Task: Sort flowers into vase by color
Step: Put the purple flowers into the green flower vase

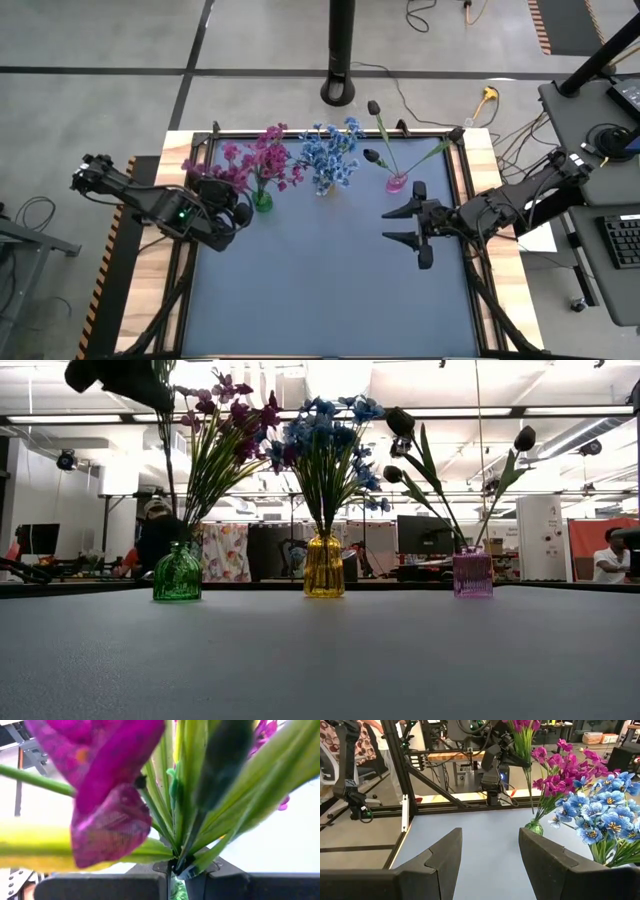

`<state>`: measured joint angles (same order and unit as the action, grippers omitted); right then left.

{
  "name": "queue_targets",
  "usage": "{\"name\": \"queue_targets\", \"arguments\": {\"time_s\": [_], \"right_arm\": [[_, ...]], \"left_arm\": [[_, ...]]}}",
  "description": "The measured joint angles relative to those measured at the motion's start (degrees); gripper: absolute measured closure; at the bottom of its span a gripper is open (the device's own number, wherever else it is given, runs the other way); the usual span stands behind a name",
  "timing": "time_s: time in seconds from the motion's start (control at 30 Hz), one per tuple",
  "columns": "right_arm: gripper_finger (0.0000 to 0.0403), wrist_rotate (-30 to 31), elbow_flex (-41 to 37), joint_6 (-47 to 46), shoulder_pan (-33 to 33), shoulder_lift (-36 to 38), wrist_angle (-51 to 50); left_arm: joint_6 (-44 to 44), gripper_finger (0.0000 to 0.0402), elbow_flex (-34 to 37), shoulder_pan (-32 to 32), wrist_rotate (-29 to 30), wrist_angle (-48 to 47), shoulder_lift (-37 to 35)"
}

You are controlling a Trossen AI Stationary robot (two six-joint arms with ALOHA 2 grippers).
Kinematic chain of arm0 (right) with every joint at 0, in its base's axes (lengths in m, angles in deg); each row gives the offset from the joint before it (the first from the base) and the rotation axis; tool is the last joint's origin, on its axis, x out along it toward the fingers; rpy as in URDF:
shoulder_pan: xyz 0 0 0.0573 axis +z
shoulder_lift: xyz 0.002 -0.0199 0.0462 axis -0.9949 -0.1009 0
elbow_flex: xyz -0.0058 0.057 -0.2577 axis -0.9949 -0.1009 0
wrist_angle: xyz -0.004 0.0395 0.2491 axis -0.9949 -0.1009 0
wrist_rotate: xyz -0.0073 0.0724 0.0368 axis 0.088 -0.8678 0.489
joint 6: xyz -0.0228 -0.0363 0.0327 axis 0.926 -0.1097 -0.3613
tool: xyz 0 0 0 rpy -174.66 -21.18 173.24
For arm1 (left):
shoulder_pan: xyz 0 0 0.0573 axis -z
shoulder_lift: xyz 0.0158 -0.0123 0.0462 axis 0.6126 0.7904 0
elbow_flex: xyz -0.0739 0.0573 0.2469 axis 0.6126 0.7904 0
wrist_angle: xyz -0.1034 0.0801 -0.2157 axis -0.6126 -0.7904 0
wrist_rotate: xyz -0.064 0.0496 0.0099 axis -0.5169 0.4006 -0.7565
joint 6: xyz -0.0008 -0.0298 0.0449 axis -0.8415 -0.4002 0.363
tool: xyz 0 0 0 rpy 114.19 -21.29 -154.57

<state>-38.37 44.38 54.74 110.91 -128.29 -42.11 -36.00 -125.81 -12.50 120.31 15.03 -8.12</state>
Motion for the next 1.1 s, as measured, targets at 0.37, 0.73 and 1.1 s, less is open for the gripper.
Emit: {"name": "queue_targets", "arguments": {"time_s": [0.37, 0.73, 1.1], "right_arm": [[0.0213, 0.0, 0.0, 0.0, 0.0, 0.0, -0.1], [0.0213, 0.0, 0.0, 0.0, 0.0, 0.0, -0.2], [0.0213, 0.0, 0.0, 0.0, 0.0, 0.0, -0.6]], "left_arm": [[-1.7, 0.0391, 3.1, -0.4, 1.0, 2.1, 0.0], [-2.6, 0.0391, 3.2, -0.7, 1.0, 2.1, 0.0], [-3.3, 0.0393, 3.2, -0.7, 1.0, 2.1, 0.5]]}}
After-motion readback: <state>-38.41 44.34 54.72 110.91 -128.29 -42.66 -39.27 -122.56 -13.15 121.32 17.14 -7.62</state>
